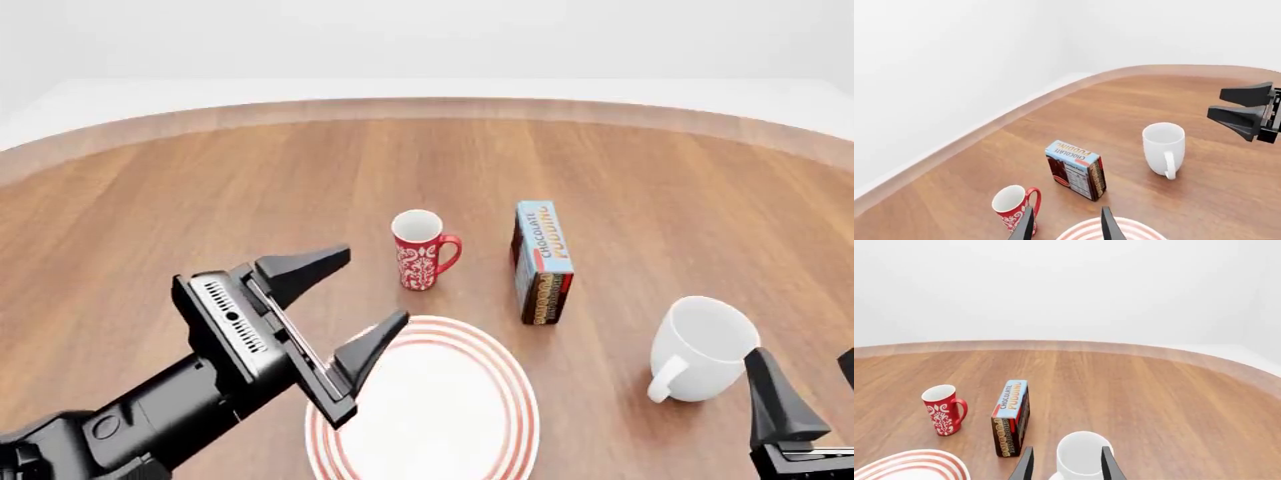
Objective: Pick up the white mug and put it on the plate, and put the chocolate pudding to the right of the plate.
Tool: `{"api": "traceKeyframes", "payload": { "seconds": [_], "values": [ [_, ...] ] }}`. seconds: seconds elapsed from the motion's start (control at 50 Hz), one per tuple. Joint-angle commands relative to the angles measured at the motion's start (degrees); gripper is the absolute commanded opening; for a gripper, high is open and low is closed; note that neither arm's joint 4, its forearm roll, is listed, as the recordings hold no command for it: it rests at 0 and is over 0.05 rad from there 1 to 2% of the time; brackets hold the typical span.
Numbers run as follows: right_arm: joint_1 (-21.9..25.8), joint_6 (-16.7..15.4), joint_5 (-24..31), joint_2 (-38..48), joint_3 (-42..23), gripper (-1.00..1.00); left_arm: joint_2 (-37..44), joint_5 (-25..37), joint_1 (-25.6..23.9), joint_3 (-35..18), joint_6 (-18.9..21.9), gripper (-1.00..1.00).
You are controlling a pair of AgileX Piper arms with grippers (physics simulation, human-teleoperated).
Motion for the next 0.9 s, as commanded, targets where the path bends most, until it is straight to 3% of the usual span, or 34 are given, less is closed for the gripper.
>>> {"api": "traceKeyframes", "payload": {
  "seconds": [0.02,0.66,0.9],
  "values": [
    [0.0,0.0,0.0,0.0,0.0,1.0,3.9,-0.6,-3.1,-2.7,-0.4,1.0],
    [0.0,0.2,-0.1,0.0,0.0,1.0,14.3,-1.5,-7.3,-9.2,-2.2,1.0],
    [0.0,0.4,-0.1,0.0,0.0,1.0,19.7,-0.3,-9.6,-14.0,-1.6,1.0]
  ]
}}
